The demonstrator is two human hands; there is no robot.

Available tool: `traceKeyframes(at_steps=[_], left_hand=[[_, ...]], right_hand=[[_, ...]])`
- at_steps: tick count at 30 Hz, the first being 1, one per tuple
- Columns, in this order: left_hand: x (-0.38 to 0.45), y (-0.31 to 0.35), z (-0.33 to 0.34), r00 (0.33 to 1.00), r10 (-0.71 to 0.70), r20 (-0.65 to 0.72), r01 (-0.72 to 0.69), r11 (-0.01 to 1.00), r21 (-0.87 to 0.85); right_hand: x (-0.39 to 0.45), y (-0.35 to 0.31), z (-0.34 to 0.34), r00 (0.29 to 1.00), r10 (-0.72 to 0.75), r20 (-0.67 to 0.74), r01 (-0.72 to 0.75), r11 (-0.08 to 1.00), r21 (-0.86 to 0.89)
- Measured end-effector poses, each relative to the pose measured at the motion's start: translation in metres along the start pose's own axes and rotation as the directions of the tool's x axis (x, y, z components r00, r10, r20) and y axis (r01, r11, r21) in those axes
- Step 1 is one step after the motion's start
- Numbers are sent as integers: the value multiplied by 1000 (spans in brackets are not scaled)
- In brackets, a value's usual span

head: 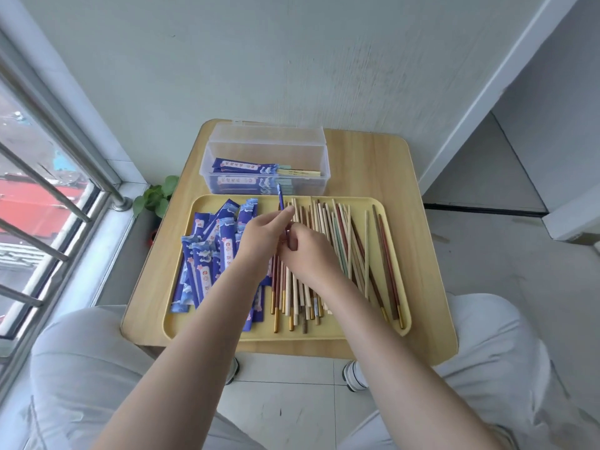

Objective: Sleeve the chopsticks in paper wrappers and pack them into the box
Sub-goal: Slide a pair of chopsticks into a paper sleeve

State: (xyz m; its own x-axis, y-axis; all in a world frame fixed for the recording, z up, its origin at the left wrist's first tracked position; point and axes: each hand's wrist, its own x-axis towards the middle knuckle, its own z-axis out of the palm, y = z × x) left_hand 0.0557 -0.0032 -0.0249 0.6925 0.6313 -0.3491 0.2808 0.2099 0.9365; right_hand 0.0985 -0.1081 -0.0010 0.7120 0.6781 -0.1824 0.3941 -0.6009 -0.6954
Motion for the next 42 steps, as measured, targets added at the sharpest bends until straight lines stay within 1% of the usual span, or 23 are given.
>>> traceKeyframes(at_steps=[2, 4, 5, 6, 7, 8, 9, 11, 12, 17, 21, 25, 34, 42], left_hand=[[-1, -5, 5, 998, -40, -39, 39, 999, -33], [-4, -9, 8, 996, -82, -24, 80, 994, -80], [-8, -9, 11, 995, -96, 6, 96, 990, -105], [-11, -10, 13, 994, -107, 34, 110, 986, -125], [-13, -12, 16, 991, -118, 58, 125, 983, -133], [-15, -13, 19, 988, -130, 85, 140, 982, -125], [-17, -15, 22, 982, -146, 119, 159, 981, -111], [-20, -17, 29, 968, -170, 185, 191, 976, -101], [-21, -19, 34, 961, -188, 205, 211, 972, -100], [-23, -28, 41, 944, -260, 202, 290, 947, -135], [-23, -29, 42, 944, -248, 216, 286, 944, -165], [-24, -30, 43, 943, -244, 227, 291, 935, -201], [-22, -37, 40, 948, -215, 233, 268, 937, -224], [-21, -40, 40, 951, -209, 229, 262, 938, -228]], right_hand=[[-4, 8, -9, 997, 8, 73, -10, 999, 31], [-9, 22, -24, 986, 36, 160, -51, 995, 90], [-12, 32, -32, 986, 56, 158, -74, 991, 115], [-14, 41, -39, 990, 80, 114, -93, 989, 117], [-14, 52, -44, 993, 113, 44, -116, 989, 94], [-13, 62, -46, 989, 148, -20, -147, 988, 35], [-12, 71, -47, 982, 179, -52, -181, 983, -39], [-9, 83, -44, 976, 215, -41, -219, 961, -169], [-9, 88, -43, 973, 225, -40, -229, 951, -206], [-11, 93, -39, 974, 200, -103, -223, 914, -338], [-13, 93, -39, 977, 190, -101, -214, 906, -365], [-17, 94, -35, 971, 199, -129, -233, 906, -353], [-12, 84, -23, 925, 335, -181, -379, 845, -377], [-10, 77, -18, 902, 386, -195, -432, 831, -351]])
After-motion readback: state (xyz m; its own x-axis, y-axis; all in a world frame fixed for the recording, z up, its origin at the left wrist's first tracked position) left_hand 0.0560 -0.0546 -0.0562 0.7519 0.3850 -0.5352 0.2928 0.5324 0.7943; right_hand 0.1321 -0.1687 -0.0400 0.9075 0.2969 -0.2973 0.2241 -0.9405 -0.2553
